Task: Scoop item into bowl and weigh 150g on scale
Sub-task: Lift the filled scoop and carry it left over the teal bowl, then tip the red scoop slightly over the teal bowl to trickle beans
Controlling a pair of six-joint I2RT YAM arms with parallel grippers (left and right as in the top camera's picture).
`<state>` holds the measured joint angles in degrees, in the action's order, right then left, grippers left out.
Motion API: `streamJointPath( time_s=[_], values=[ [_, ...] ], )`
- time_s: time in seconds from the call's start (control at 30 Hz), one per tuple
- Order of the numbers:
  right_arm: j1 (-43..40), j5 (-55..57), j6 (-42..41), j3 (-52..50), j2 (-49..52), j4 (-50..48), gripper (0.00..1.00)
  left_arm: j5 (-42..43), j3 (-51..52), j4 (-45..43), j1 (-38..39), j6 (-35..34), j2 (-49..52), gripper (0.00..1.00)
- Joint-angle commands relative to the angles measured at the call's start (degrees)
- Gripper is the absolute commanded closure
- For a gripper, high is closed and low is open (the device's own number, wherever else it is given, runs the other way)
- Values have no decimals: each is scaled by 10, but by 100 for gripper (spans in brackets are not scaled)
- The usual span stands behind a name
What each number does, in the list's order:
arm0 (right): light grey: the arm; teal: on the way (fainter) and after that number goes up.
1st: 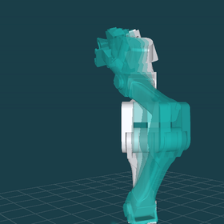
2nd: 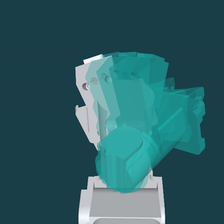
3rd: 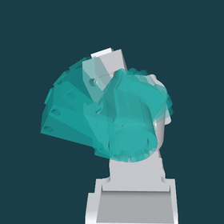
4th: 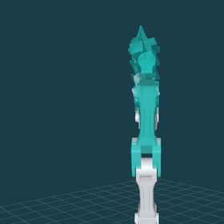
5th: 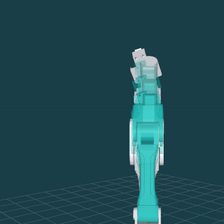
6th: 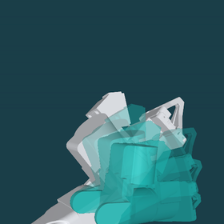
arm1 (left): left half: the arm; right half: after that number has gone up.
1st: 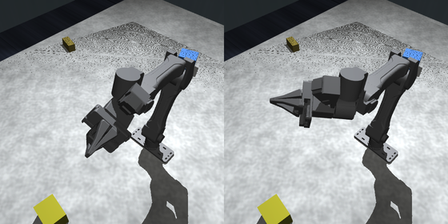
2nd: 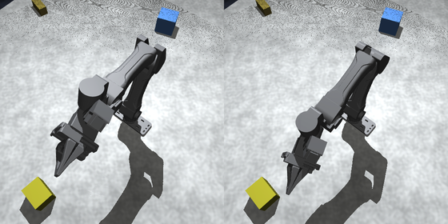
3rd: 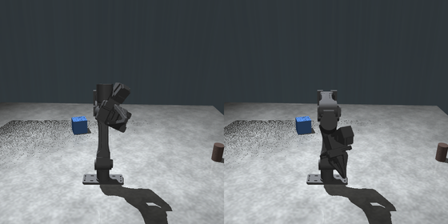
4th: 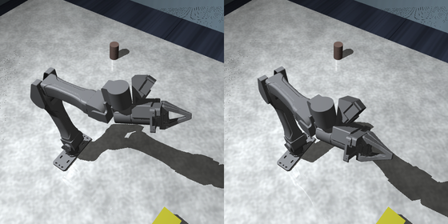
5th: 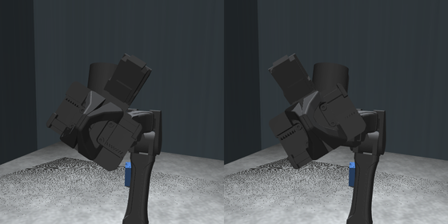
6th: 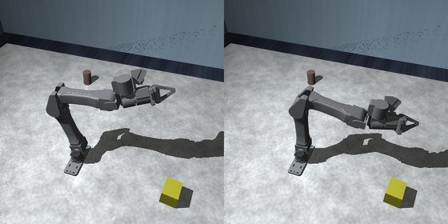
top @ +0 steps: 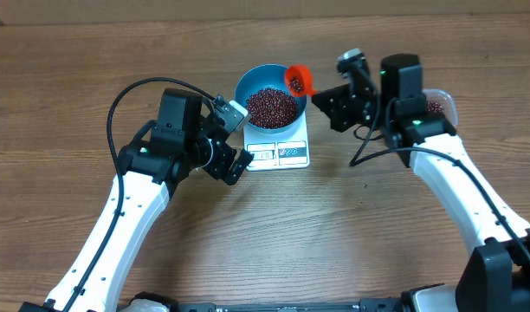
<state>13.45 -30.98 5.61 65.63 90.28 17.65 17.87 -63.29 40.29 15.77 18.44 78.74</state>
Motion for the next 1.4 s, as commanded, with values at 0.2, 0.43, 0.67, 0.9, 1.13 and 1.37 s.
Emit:
streamJointPath(
  time_s=[0.2, 0.43, 0.67, 0.9, 1.13, 1.37],
  values=[
    [56, 123, 114, 16, -3, 2, 96, 10, 1, 0, 4, 11, -9, 0],
    [56, 125, 114, 16, -3, 2, 96, 10, 1, 0, 4, 11, -9, 0],
    [56, 125, 114, 16, -3, 5, 96, 10, 1, 0, 4, 11, -9, 0],
    [56, 125, 114, 16, -3, 8, 96, 10, 1, 0, 4, 11, -9, 0],
    [56, 125, 114, 16, -3, 9, 96, 10, 1, 0, 4, 11, -9, 0],
    [56, 123, 41, 16, -3, 9, 96, 10, 1, 0, 4, 11, -9, 0]
  ],
)
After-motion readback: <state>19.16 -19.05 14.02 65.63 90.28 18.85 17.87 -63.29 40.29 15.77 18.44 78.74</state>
